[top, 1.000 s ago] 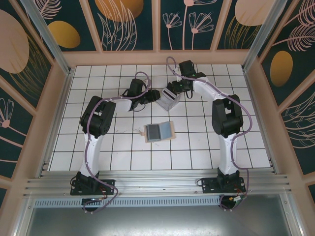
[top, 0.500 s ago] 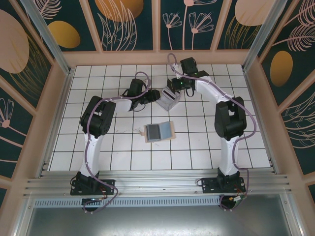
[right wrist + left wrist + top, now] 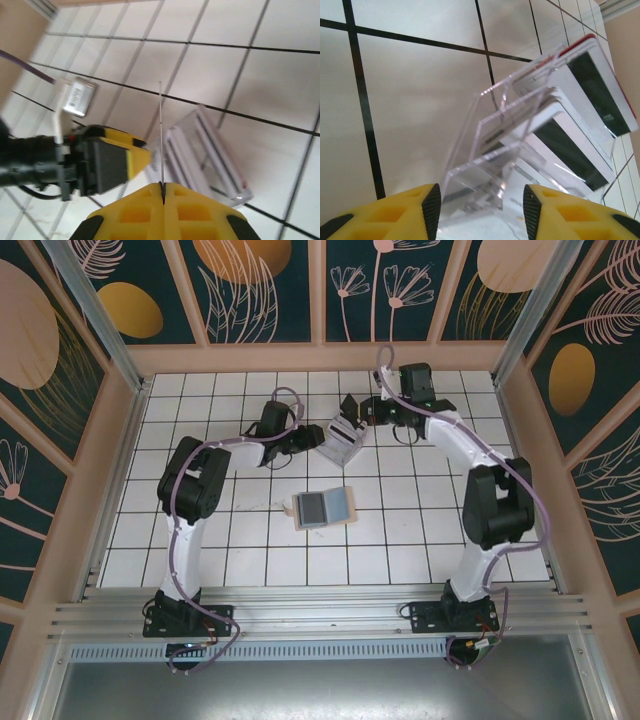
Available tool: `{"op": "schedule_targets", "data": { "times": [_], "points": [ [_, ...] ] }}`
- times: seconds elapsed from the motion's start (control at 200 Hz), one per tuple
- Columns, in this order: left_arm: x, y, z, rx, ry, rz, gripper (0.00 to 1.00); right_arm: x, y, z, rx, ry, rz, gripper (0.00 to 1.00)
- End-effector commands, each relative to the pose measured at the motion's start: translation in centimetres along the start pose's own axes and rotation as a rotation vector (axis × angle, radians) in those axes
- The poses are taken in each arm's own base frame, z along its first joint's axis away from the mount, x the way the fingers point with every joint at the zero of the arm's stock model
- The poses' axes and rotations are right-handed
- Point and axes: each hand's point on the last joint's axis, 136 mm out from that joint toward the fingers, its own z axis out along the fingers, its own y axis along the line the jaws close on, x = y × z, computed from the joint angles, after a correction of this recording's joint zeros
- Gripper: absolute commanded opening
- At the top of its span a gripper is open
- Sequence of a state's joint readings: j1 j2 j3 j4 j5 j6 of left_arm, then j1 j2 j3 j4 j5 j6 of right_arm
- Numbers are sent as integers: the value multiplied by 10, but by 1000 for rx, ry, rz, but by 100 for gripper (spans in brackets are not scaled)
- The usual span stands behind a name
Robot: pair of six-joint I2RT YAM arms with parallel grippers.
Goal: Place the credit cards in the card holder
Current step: Pick up the credit card from the storage box, then insert the credit card into the card slot.
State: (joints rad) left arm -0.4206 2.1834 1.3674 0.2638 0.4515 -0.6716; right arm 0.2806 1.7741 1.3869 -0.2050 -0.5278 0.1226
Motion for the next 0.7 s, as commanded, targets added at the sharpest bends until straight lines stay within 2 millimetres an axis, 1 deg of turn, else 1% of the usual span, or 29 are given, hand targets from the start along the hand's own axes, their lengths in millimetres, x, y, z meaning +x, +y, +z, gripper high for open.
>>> {"op": "schedule_targets", "data": {
  "times": [0.0,0.06,0.12,0.23,0.335,0.365,0.39,0.41,0.445,0.51,0.556,0.626,0.681,0.696],
  "points": [
    [-19,-27,-30,7,-51,60,53,6,42,-19,-203,-68,79,0],
    [-21,-32,-41,3,-66,71,55,23,49,-24,-249,-65,126,0],
    [-20,-34,-52,-7,-81,75,55,41,53,-26,-260,-56,165,0],
    [-1,-28,-73,-41,-71,64,52,85,67,-28,-314,-23,263,0],
    [31,-14,-97,-85,-41,36,48,128,82,-25,-345,14,354,0],
    [38,-11,-104,-99,-32,32,47,138,88,-24,-354,16,374,0],
    [54,-1,-107,-126,-4,15,47,149,90,-23,-355,25,395,0],
    [58,-3,-115,-125,-6,15,46,156,92,-22,-353,30,411,0],
    [71,-1,-122,-133,11,4,46,171,92,-20,-341,39,437,0],
    [96,3,-131,-150,52,-7,45,187,90,-18,-321,49,458,0],
    [113,6,-135,-168,81,-14,45,194,85,-18,-303,43,472,0],
    [136,9,-137,-177,125,-28,45,202,77,-19,-275,30,493,0],
    [151,10,-136,-178,151,-39,45,206,74,-21,-266,20,502,0],
    [154,11,-135,-179,156,-42,45,210,77,-20,-271,29,497,0]
  ]
}}
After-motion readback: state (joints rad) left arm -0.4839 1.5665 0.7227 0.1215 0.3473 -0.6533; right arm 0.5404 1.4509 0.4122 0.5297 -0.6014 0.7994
